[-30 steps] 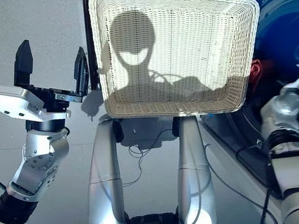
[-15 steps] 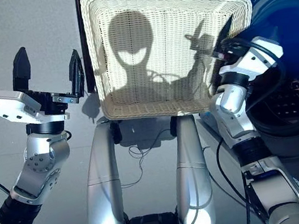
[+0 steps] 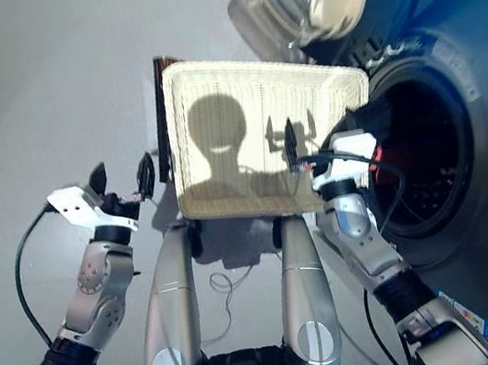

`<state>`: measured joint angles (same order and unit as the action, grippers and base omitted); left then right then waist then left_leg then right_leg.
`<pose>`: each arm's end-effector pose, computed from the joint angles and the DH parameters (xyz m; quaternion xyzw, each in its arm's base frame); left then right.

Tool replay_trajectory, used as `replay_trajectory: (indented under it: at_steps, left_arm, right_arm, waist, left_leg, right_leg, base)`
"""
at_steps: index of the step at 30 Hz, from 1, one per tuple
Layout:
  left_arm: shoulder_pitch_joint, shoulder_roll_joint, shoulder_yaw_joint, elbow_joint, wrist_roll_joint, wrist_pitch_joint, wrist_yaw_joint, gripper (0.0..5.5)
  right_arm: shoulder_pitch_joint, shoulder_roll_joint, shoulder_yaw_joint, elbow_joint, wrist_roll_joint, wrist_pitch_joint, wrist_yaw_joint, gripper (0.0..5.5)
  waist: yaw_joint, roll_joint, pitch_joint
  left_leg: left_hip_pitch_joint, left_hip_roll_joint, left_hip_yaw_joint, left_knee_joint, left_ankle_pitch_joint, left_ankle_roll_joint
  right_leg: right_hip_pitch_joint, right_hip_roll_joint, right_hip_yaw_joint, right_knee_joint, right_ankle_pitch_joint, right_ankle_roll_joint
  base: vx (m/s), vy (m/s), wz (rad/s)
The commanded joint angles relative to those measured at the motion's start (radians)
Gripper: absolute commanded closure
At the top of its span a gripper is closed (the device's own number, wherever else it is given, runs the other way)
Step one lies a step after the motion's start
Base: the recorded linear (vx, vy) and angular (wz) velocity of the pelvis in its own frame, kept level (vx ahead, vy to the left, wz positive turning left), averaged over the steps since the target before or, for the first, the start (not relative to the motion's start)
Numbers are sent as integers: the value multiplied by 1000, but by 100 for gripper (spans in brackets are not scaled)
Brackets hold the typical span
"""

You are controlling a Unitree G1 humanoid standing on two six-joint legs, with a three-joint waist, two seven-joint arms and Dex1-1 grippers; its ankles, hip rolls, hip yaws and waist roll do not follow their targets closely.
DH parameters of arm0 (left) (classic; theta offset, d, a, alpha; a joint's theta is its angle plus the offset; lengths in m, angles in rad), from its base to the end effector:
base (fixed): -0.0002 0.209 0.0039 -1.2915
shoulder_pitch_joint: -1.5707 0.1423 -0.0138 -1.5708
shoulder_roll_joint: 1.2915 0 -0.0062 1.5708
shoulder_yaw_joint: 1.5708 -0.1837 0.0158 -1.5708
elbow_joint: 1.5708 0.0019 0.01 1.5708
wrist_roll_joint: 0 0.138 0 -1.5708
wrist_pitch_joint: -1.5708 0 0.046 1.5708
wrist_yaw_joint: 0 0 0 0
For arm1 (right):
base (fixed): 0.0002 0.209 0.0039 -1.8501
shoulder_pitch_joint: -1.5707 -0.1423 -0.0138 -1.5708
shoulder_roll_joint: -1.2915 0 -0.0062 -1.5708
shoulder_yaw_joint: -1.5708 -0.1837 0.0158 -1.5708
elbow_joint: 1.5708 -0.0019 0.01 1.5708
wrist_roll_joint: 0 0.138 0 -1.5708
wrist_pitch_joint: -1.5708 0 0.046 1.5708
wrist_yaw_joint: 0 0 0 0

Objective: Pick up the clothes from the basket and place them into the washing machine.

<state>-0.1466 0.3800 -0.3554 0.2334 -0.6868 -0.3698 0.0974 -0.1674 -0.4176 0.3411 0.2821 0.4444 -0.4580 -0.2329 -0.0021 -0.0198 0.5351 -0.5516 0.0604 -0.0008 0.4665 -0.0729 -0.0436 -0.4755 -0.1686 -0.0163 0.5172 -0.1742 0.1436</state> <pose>0.2218 0.1694 0.0383 -0.1414 -0.0532 -0.0496 0.9873 0.2249 -0.1793 0.0421 0.0168 -0.1089 0.0029 0.9939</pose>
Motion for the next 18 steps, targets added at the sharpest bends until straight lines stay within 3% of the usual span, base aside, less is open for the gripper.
replay_trajectory:
  at_steps: [1,7,18]
  left_arm:
    - [-38,-26,22,71,43,-34,-52,0]
    - [50,-43,91,287,142,-24,-130,0]
    - [200,-87,184,638,306,36,-194,0]
  right_arm:
    - [-12,4,-41,41,68,7,81,0]
    - [101,36,-68,217,98,72,225,0]
    - [225,82,-107,628,-53,180,323,0]
  waist:
    - [10,12,-27]
    - [15,0,-164]
    - [27,-15,-361]
  left_leg:
    - [184,-43,41,-105,-1,13]
    - [368,-42,33,-267,27,-2]
    - [600,-34,33,-486,61,-5]
  right_leg:
    - [66,50,-30,-78,112,-29]
    - [250,49,-76,-229,130,-11]
    - [481,38,-111,-441,175,13]
  base:
    - [138,-5,43]
    - [180,9,137]
    - [160,23,67]
